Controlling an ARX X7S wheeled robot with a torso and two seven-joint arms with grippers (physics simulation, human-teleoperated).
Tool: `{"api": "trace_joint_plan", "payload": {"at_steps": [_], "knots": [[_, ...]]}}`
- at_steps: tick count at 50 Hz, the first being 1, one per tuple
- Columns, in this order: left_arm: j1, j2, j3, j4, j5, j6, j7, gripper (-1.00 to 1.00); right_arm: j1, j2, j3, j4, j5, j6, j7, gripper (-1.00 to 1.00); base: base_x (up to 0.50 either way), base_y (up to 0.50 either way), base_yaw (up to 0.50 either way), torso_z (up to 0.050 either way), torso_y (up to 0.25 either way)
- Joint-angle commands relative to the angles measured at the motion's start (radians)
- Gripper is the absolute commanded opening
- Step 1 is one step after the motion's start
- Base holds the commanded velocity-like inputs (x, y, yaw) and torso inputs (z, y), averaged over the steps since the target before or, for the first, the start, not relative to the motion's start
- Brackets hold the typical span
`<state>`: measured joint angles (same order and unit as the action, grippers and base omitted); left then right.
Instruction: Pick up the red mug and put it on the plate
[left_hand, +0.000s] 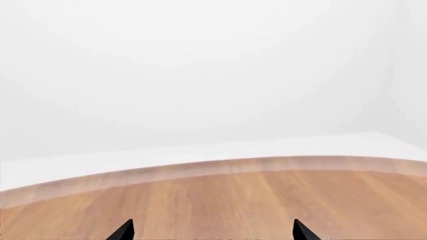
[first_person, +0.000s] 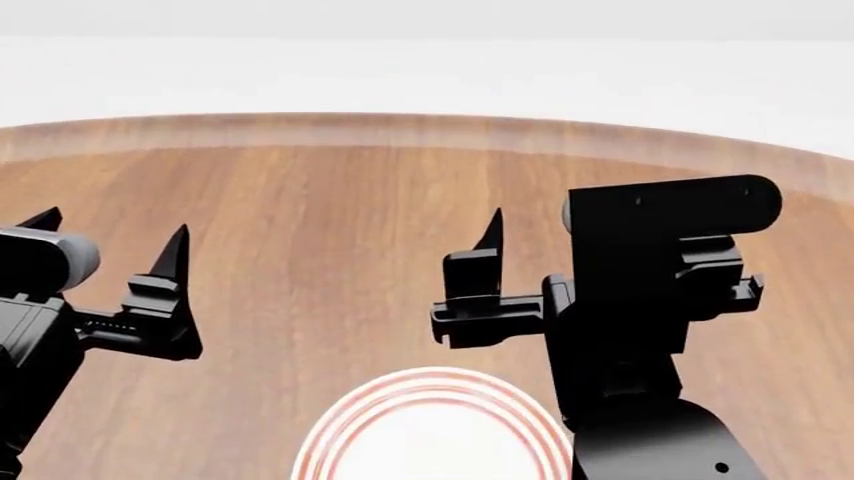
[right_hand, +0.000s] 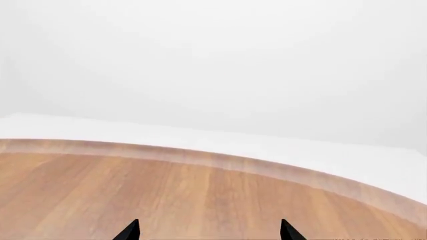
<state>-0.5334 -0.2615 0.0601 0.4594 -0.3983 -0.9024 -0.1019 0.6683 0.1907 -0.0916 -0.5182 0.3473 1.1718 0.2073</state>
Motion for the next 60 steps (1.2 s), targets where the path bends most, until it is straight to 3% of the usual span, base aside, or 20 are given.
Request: {"api": "trace_joint_plan", "payload": {"at_steps": [1, 12, 20, 35, 60], "knots": [[0.001, 0.003, -0.009, -0.018, 0.000, 0.002, -0.016, 1.00, -0.001, 0.002, -0.001, 0.004, 0.005, -0.002, 0.007, 1.00, 0.00, 0.00, 0.00, 0.000, 0.000], [0.082, 0.066, -0.175, -0.170, 0.077, 0.071, -0.206, 1.00, -0.006, 0.006, -0.005, 0.018, 0.007, -0.013, 0.011, 1.00, 0.00, 0.00, 0.00, 0.000, 0.000], [0.194, 0.076, -0.225, -0.252, 0.090, 0.219, -0.195, 1.00, -0.011, 0.011, -0.011, 0.034, 0.007, -0.031, 0.008, 1.00, 0.00, 0.00, 0.00, 0.000, 0.000], [0.289, 0.097, -0.291, -0.308, 0.063, 0.325, -0.184, 1.00, -0.020, 0.014, -0.025, 0.057, 0.009, -0.052, 0.010, 1.00, 0.00, 0.00, 0.00, 0.000, 0.000], [0.323, 0.098, -0.363, -0.435, 0.038, 0.429, -0.190, 1.00, -0.029, 0.020, -0.031, 0.080, 0.017, -0.069, 0.017, 1.00, 0.00, 0.00, 0.00, 0.000, 0.000]]}}
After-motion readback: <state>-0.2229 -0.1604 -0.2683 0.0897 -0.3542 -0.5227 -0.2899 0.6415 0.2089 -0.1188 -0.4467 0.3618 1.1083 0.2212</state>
